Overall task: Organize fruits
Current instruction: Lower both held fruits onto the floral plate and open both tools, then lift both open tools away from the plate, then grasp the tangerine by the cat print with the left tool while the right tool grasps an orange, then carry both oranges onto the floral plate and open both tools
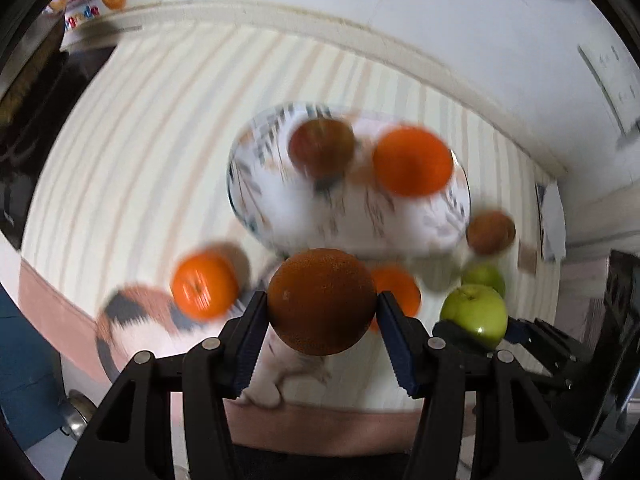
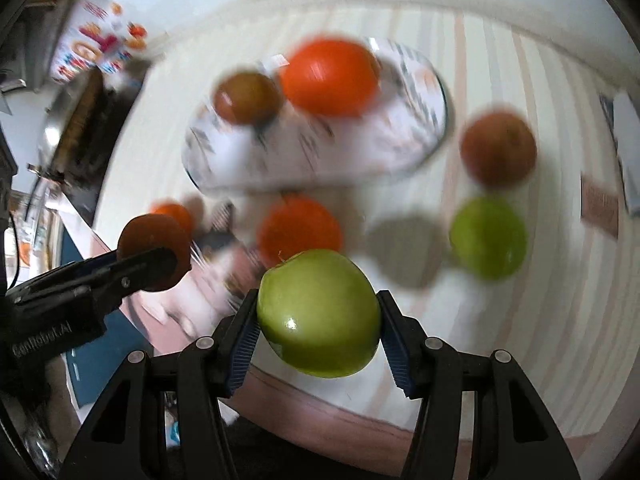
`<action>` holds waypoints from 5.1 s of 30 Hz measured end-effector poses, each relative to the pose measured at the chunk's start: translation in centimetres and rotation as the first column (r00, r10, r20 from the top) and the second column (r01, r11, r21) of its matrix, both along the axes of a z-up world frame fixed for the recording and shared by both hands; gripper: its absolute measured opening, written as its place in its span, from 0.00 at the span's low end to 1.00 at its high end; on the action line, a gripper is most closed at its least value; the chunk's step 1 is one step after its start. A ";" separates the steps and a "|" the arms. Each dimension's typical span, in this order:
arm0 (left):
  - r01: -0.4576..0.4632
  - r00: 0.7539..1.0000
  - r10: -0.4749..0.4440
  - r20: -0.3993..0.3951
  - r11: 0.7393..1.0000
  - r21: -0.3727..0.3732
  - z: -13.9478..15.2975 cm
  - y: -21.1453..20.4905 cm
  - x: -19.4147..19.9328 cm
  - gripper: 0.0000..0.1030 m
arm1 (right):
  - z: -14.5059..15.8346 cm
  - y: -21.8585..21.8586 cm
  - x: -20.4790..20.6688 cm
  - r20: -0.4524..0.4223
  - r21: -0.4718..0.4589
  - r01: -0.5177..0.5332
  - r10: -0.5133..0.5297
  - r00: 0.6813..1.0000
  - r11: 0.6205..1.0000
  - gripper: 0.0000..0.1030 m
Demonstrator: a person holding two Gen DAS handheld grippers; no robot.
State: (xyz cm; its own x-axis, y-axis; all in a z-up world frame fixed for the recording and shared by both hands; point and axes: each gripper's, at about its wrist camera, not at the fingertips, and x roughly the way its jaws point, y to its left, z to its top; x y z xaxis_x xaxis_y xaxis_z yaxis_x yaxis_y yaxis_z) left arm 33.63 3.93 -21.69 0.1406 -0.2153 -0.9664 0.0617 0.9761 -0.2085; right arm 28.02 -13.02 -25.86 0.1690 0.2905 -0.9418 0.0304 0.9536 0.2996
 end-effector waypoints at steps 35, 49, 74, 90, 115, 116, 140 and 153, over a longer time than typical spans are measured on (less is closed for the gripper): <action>-0.004 0.987 0.018 -0.158 0.996 0.093 -8.5 0.9 9.5 0.74 | -7.2 4.9 11.8 -0.047 0.021 -0.025 0.026 0.999 0.999 0.79; -0.019 0.999 0.023 -0.038 0.993 0.118 -3.8 2.0 6.4 0.81 | -2.7 0.6 8.8 0.007 -0.081 0.039 -0.038 0.999 0.996 0.90; -0.034 0.972 0.004 0.237 0.992 0.124 6.8 1.6 -3.9 0.81 | 9.4 -0.1 -0.2 0.210 -0.148 0.038 -0.006 0.978 0.988 0.90; -0.122 0.974 0.099 0.204 0.987 0.103 4.9 5.1 -5.4 0.83 | 9.2 -0.8 -2.9 0.181 -0.061 0.080 -0.068 0.981 0.995 0.90; -0.116 0.984 0.136 -0.111 0.978 0.175 -11.7 6.2 2.6 0.61 | -9.5 1.9 2.2 -0.101 -0.050 0.131 -0.136 0.986 0.990 0.88; -0.120 0.985 0.139 -0.105 0.977 0.175 -11.6 6.2 2.5 0.61 | -9.7 1.9 2.3 -0.096 -0.049 0.135 -0.139 0.986 0.990 0.84; -0.032 0.988 0.050 -0.144 0.992 0.126 -11.8 -0.2 -7.3 0.60 | -10.7 2.3 -3.4 -0.175 -0.027 0.005 -0.010 0.984 1.000 0.66; 0.017 0.999 -0.023 0.049 0.992 0.126 -5.0 -4.3 2.6 0.60 | -3.8 -2.7 1.8 -0.016 0.057 0.139 -0.138 0.990 0.989 0.66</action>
State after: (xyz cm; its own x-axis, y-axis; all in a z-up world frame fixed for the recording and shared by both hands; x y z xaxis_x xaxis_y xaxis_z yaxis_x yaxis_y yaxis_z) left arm 36.18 -0.37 -26.68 0.1867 -0.0958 -0.9777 0.0887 0.9928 -0.0804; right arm 29.87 -15.75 -29.68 0.1997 0.3188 -0.9265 0.1647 0.9212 0.3525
